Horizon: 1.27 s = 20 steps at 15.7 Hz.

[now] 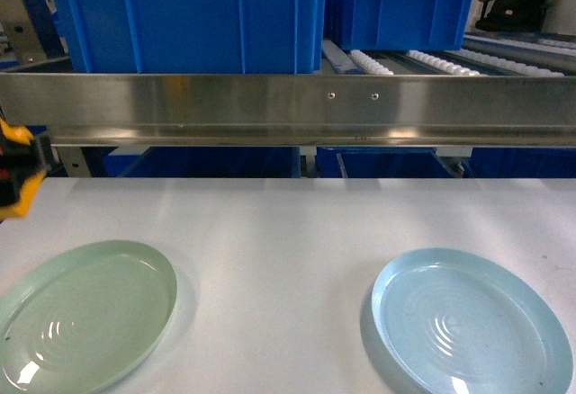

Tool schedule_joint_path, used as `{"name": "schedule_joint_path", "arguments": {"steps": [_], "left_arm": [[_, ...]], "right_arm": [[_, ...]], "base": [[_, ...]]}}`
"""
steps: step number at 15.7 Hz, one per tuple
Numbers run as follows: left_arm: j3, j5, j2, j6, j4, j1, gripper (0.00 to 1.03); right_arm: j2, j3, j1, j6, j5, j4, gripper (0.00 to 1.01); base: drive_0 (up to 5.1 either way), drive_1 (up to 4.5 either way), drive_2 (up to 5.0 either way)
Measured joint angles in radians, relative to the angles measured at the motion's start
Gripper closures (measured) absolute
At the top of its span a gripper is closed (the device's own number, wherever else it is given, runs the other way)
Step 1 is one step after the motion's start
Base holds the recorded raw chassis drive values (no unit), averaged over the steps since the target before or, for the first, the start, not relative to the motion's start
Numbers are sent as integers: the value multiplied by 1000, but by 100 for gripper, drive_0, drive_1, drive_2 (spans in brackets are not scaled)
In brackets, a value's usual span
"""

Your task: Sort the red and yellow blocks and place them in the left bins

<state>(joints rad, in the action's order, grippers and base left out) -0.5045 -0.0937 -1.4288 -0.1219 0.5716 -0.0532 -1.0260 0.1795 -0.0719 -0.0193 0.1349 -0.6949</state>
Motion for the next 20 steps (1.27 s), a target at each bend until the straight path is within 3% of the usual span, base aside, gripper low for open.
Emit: {"name": "schedule_joint_path", "arguments": {"steps": [3, 7, 9, 20], "left_arm": [[-16, -1, 235, 24, -104, -7, 76], [-27, -18, 269, 107, -9, -49, 76], [-27, -20, 270, 119, -11, -48, 76], [-28, -20, 270, 127, -11, -48, 76]], "right_arm": [[0, 0, 0, 0, 0, 0, 73], [0, 0, 0, 0, 0, 0, 73], [0, 0, 0, 0, 0, 0, 73], [0, 0, 0, 0, -3, 2, 73]], "base": [[0, 0, 0], [0, 0, 0], [0, 0, 0], [-482, 164, 313]]}}
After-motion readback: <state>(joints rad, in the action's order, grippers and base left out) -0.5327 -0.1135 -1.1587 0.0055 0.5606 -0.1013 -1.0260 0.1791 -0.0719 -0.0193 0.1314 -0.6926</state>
